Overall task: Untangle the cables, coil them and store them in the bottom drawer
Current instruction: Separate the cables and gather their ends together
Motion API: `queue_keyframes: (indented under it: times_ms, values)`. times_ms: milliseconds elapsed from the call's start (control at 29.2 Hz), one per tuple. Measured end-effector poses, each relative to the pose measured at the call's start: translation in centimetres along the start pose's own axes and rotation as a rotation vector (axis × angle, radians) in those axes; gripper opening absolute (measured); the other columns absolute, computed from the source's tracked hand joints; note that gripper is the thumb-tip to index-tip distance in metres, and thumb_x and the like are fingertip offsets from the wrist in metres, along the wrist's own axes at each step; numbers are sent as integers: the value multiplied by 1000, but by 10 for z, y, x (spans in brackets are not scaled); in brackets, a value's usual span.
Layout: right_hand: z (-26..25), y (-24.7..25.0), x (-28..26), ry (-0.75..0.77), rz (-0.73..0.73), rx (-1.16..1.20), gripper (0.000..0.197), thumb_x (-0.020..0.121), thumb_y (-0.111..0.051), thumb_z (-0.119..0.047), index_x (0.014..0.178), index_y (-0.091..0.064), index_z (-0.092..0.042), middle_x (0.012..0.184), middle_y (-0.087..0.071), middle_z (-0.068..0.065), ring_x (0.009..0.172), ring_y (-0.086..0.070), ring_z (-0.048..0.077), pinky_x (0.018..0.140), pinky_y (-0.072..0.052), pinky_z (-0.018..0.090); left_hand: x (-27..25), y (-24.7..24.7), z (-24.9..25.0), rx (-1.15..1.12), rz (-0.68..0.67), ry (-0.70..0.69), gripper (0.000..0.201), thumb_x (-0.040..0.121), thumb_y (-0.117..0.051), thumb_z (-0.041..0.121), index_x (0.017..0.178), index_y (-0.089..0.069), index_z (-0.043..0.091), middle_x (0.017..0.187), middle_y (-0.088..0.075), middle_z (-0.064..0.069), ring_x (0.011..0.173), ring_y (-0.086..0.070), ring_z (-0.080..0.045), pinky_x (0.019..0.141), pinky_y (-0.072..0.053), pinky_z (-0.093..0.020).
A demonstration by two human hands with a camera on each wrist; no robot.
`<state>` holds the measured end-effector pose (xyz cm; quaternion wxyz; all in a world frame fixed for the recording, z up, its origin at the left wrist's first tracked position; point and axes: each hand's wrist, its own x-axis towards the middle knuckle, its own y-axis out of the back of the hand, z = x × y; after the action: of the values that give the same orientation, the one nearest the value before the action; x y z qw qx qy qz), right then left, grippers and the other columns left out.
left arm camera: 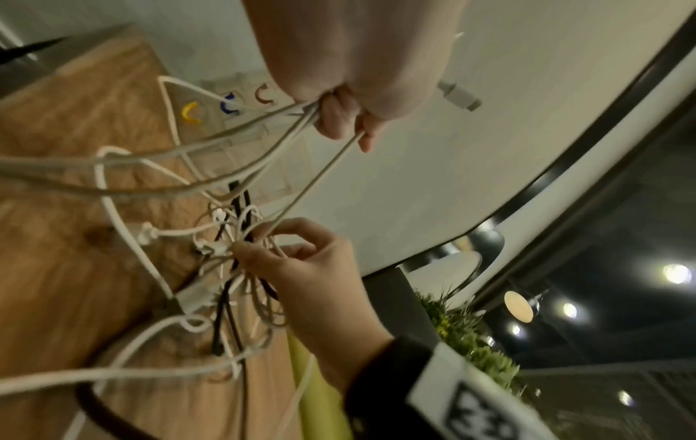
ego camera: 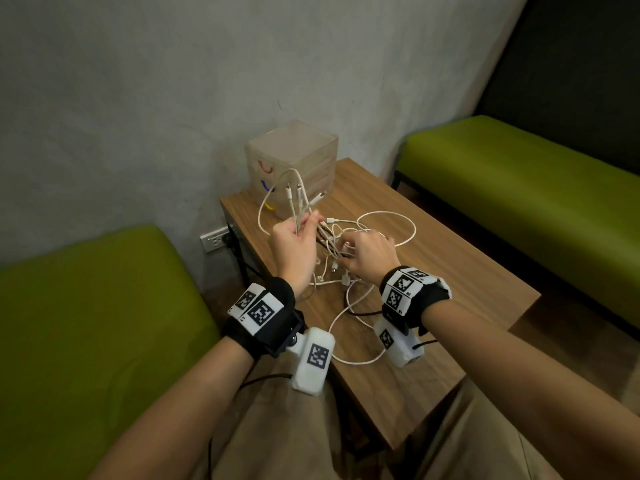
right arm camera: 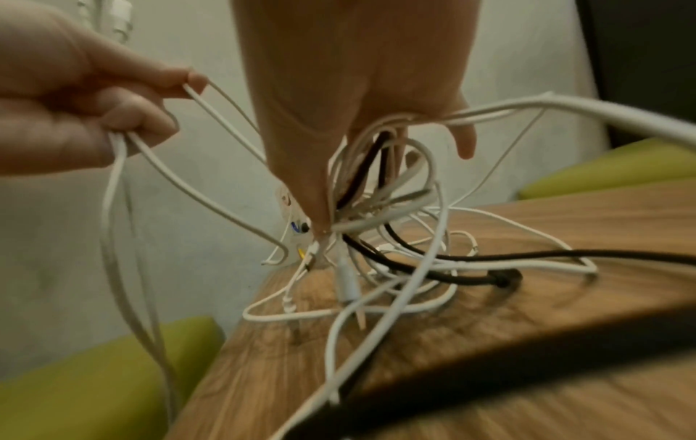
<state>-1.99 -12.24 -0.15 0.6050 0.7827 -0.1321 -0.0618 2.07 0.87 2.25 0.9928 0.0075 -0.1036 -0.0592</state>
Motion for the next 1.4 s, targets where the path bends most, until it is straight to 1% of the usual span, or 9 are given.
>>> queue_keyframes:
  times_ms: [137,411,582,650,821,1026,1095,1266,1403]
  values:
    - [0,2,5,11,-109,-68,28,84,-63,-35,109,-53,-30,108,-58,0,106,-54,23,93,-39,58,1,4,4,-48,42,-26,17,89,-57,17,76,-68,17,45,-44,9,42,-35,-10,41,-28,-18]
    - [9,-2,4,14,18,74,36,84,-54,-55,109,-64,-31,104,-63,3,97,-59,23,80,-48,41,11,14,14,-89,106,-123,19,91,-55,18,85,-69,6,46,-40,1,39,-34,-5,42,-31,-18]
    - [12,1,3,93,40,25,29,90,-51,-43,115,-62,-33,108,-63,-1,107,-55,21,101,-32,54,16,19,9,-128,156,-100,18,91,-54,20,82,-68,13,47,-39,-1,38,-34,-4,43,-31,-16]
    - [13,-5,-3,167,57,-57,30,93,-46,-42,115,-63,-30,110,-61,-1,112,-51,21,105,-22,59,20,17,6,-158,89,6,18,90,-56,26,87,-67,12,51,-44,1,40,-40,-2,45,-35,-14]
    - [8,-8,-8,186,137,-87,27,93,-49,-35,107,-67,-21,104,-60,4,99,-53,26,89,-33,44,0,-3,-17,58,-295,201,23,74,-75,30,80,-65,9,62,-56,3,60,-52,-13,55,-41,-18]
    - [4,-12,-12,183,229,12,27,89,-52,-42,104,-69,-29,116,-63,2,110,-53,26,103,-28,56,-2,-11,-26,143,-179,163,17,78,-72,17,79,-67,1,52,-50,2,48,-48,-10,51,-41,-22]
    - [2,-16,-15,192,310,33,33,85,-50,-47,99,-72,-26,122,-62,2,113,-54,27,102,-28,63,-3,-14,-24,120,-177,157,13,80,-70,15,79,-65,3,55,-53,1,52,-51,-11,48,-43,-14]
    - [5,-24,-16,253,449,55,25,74,-71,-31,91,-70,-12,96,-72,4,90,-68,23,99,-36,61,-2,-21,-20,100,-166,123,11,81,-68,14,79,-64,4,59,-54,3,54,-50,-5,44,-37,-9]
    - [2,-20,-17,223,534,168,22,77,-64,-24,90,-64,-6,87,-72,8,79,-69,23,101,-39,57,-3,-24,-20,90,-140,89,14,81,-68,16,77,-64,3,54,-49,6,48,-46,-3,45,-35,-6]
